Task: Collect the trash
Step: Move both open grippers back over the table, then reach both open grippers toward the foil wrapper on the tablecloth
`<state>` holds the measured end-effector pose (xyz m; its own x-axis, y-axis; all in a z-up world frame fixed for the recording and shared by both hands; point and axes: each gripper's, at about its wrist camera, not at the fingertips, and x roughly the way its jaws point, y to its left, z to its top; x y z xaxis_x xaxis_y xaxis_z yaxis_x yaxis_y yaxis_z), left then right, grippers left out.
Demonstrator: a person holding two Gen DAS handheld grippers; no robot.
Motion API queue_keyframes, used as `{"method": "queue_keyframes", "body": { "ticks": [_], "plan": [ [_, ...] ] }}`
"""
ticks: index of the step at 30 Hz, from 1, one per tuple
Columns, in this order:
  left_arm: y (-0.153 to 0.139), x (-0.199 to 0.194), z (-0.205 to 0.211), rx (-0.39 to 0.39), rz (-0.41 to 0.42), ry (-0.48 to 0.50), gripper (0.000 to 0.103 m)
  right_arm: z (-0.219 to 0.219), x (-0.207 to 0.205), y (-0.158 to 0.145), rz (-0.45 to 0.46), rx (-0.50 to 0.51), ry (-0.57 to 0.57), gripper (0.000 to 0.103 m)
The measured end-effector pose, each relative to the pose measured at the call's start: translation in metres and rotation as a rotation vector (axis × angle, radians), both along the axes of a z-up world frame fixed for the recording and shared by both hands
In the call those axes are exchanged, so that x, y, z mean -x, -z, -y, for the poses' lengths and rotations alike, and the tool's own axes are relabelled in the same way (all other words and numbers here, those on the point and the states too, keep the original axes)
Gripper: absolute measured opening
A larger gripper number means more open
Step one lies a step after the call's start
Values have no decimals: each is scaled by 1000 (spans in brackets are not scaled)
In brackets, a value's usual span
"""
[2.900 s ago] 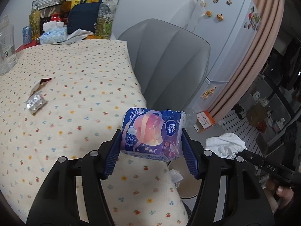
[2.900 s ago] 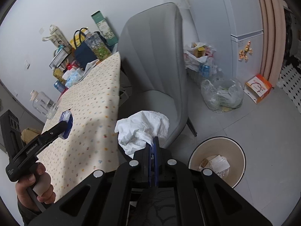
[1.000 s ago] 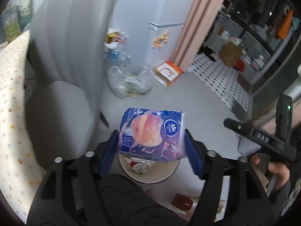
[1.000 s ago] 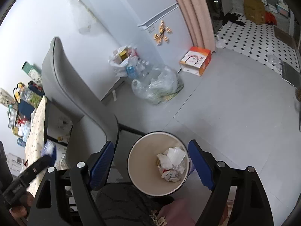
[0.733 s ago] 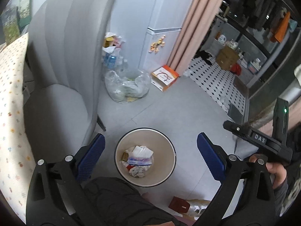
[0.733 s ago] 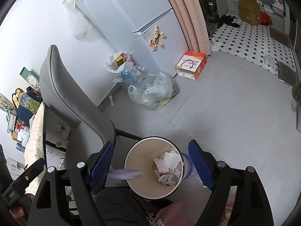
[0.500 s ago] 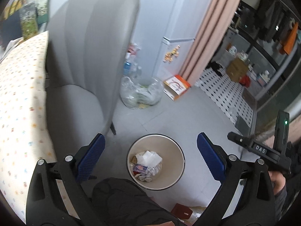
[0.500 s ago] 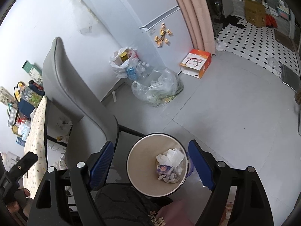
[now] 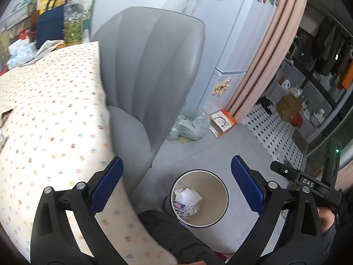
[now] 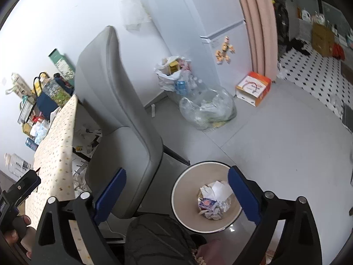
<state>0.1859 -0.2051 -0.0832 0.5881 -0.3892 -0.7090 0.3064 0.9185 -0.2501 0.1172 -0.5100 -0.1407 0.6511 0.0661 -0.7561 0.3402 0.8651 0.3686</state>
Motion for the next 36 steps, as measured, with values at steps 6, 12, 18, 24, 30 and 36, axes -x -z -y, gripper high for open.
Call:
{"method": "queue_keyframes", "body": {
  "ticks": [6,12,18,24,30,36],
  "plan": [
    [-10,4,-34,33,21,-55,97,-45,-7,-20,35,55,-101,95],
    [-20,11,-69,60,48,-110,97,-79,-15,-37,50,76,-151,95],
    [-23,18,-105,76,57,-174,97,-109,-19,-48,68,94,-207,95],
    [-22,27,-146,82,62,-238,97,-149,-26,-55,78,112,-279,95],
    [-22,35,-188,87,69,-308,97,-184,-32,-60,84,118,-342,95],
    [-25,41,-231,95,78,-397,97,-222,-42,-65,96,129,-414,95]
  ]
}}
